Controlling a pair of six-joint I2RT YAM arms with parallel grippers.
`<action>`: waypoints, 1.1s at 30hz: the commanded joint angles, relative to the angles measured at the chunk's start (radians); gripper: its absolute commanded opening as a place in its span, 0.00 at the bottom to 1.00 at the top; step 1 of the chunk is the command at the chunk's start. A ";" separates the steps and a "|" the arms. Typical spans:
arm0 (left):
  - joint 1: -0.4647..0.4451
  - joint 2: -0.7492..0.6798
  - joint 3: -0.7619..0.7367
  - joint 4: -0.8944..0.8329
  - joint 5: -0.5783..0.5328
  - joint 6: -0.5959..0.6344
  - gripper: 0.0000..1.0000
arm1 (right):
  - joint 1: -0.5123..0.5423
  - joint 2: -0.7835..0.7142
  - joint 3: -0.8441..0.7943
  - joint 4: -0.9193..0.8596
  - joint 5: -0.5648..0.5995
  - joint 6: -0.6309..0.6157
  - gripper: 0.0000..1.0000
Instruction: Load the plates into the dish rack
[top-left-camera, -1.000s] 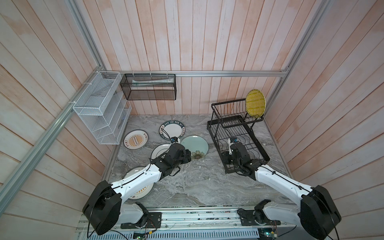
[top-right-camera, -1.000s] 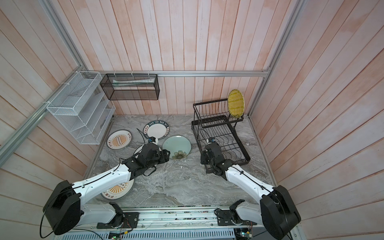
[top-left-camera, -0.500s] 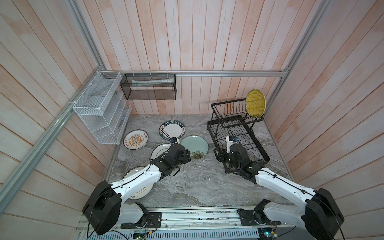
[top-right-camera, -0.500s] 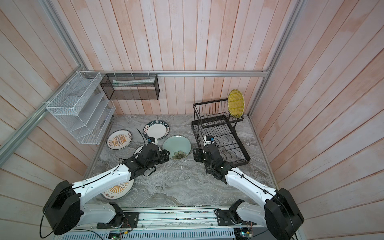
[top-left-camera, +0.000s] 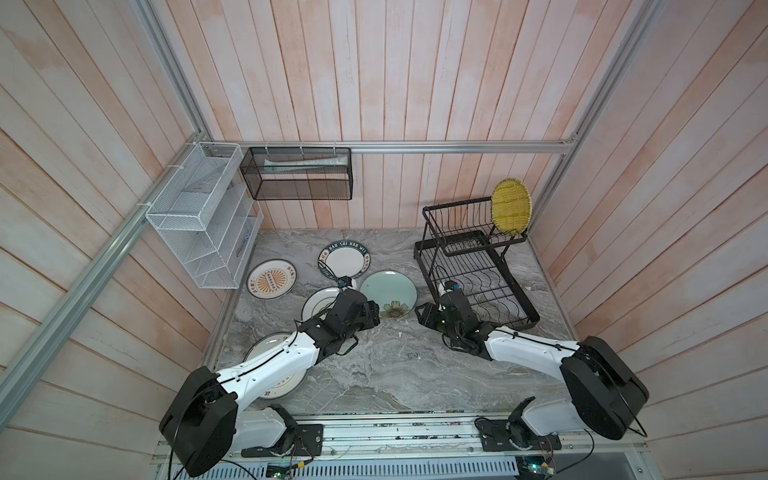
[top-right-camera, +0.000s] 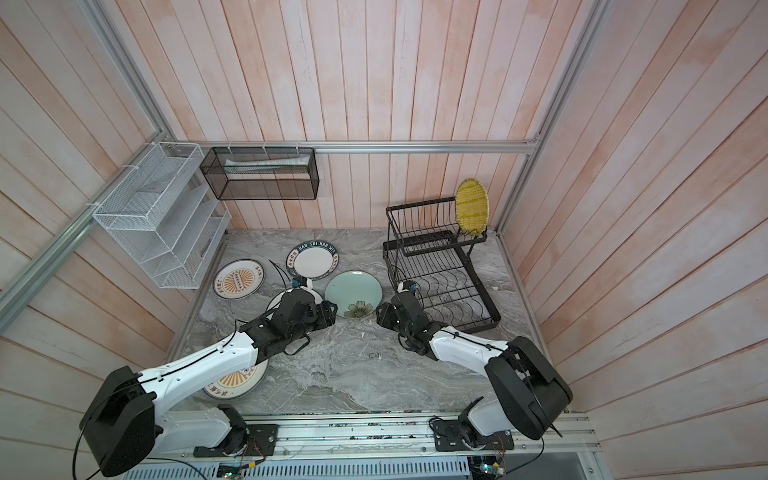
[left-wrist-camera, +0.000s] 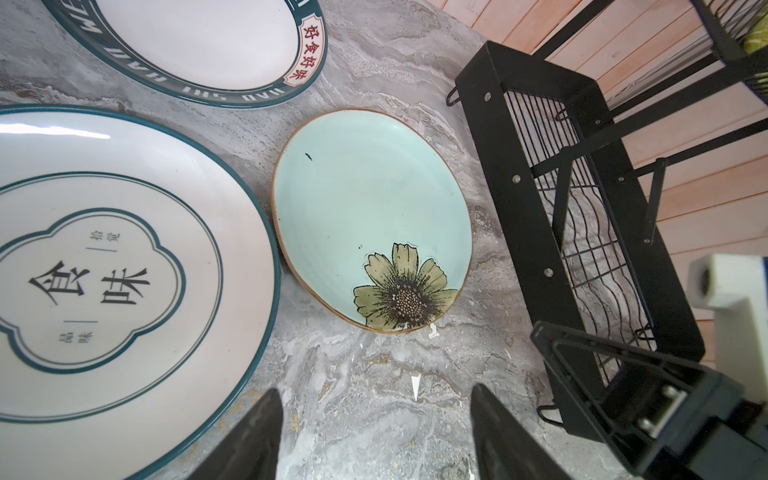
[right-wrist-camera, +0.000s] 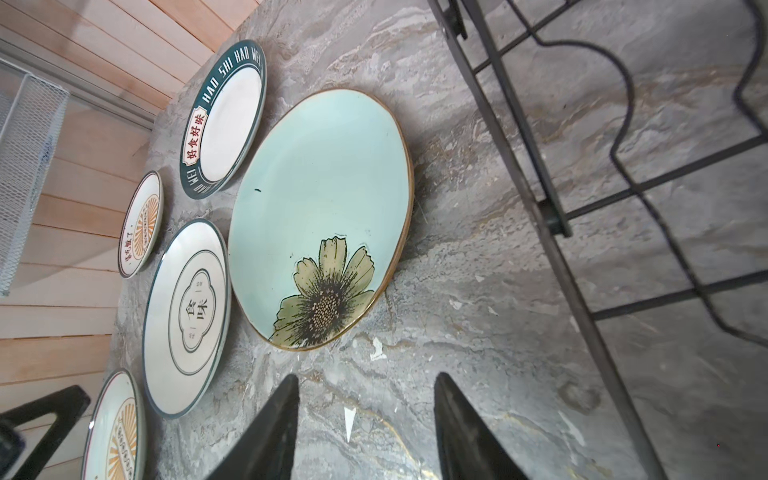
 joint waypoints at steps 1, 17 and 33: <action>-0.004 -0.019 -0.020 0.011 0.001 -0.005 0.72 | 0.008 0.057 0.054 0.064 -0.034 0.055 0.54; -0.004 -0.083 -0.045 -0.037 -0.038 0.029 0.72 | 0.012 0.254 0.184 0.069 -0.040 0.116 0.54; -0.004 -0.092 -0.042 -0.056 -0.048 0.047 0.72 | 0.005 0.274 0.166 0.085 -0.047 0.145 0.53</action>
